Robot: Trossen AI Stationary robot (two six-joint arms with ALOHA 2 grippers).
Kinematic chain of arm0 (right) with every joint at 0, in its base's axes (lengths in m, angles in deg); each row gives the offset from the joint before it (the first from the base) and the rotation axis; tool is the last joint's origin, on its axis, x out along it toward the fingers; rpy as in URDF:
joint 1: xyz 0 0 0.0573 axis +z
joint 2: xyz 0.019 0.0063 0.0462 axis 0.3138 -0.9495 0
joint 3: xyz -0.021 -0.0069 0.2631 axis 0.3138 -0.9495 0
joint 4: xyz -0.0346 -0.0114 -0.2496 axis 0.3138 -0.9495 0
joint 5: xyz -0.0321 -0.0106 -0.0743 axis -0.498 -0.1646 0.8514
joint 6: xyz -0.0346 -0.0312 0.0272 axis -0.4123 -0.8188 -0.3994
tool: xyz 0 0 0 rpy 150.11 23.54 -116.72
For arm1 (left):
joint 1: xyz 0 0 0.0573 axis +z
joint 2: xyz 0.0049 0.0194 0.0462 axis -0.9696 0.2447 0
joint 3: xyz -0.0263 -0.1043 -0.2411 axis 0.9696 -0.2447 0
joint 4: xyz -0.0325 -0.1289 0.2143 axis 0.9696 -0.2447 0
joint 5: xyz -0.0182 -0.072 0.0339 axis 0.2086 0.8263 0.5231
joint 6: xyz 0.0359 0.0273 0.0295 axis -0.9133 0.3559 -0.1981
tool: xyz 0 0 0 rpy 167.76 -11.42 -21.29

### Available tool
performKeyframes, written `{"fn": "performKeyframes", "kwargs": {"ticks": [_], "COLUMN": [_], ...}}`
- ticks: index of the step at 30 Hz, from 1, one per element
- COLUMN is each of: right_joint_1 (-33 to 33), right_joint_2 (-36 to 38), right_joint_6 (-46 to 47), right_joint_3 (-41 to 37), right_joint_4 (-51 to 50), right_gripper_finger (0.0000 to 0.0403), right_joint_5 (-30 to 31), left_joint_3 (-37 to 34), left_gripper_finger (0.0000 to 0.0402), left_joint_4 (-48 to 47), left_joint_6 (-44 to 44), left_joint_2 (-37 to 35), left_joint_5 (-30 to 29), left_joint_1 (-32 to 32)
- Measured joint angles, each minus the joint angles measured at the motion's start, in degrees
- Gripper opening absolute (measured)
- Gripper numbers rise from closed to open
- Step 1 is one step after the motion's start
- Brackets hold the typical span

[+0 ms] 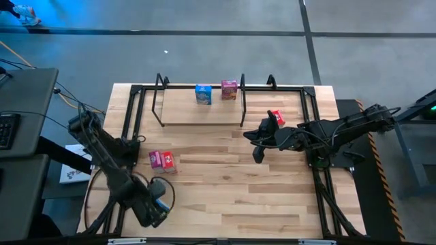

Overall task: Stack cereal on shelf
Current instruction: Put the blue cereal box on the shelf aligned with the other blue cereal box

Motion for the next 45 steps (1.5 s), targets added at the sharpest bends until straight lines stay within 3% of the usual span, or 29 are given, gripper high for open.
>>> {"fn": "performKeyframes", "kwargs": {"ticks": [6,11,19,24,29,36,45], "right_joint_1": [0.0,0.0,0.0,0.0,0.0,0.0,0.0], "right_joint_2": [0.0,0.1,1.9,3.9,4.9,5.2,5.1], "right_joint_6": [0.0,0.0,0.0,-0.1,-1.1,-1.1,-0.9], "right_joint_3": [0.0,0.0,-0.1,-0.1,-0.1,-0.1,-0.1], "right_joint_4": [0.0,0.0,0.5,0.9,1.2,2.1,2.6], "right_gripper_finger": [0.0,0.0,0.0,0.0,0.0,0.0,0.0], "right_joint_5": [-0.2,-0.4,-0.2,0.8,1.4,1.4,1.4], "left_joint_3": [0.1,0.1,0.2,3.6,9.5,17.8,18.1], "left_gripper_finger": [0.0113,0.0111,0.0106,0.0106,0.0106,0.0106,0.0106], "left_joint_4": [0.6,7.0,27.6,28.4,24.9,7.3,-2.3], "left_joint_6": [-5.4,-10.5,-20.2,-27.5,-38.4,-58.8,-84.4], "left_joint_2": [-7.4,-11.4,-12.5,-12.5,-12.5,-12.2,-8.0], "left_joint_5": [-2.5,-4.5,-1.5,-1.4,-1.3,-4.4,-9.4], "left_joint_1": [4.2,8.9,16.0,20.8,27.0,40.7,59.8]}}
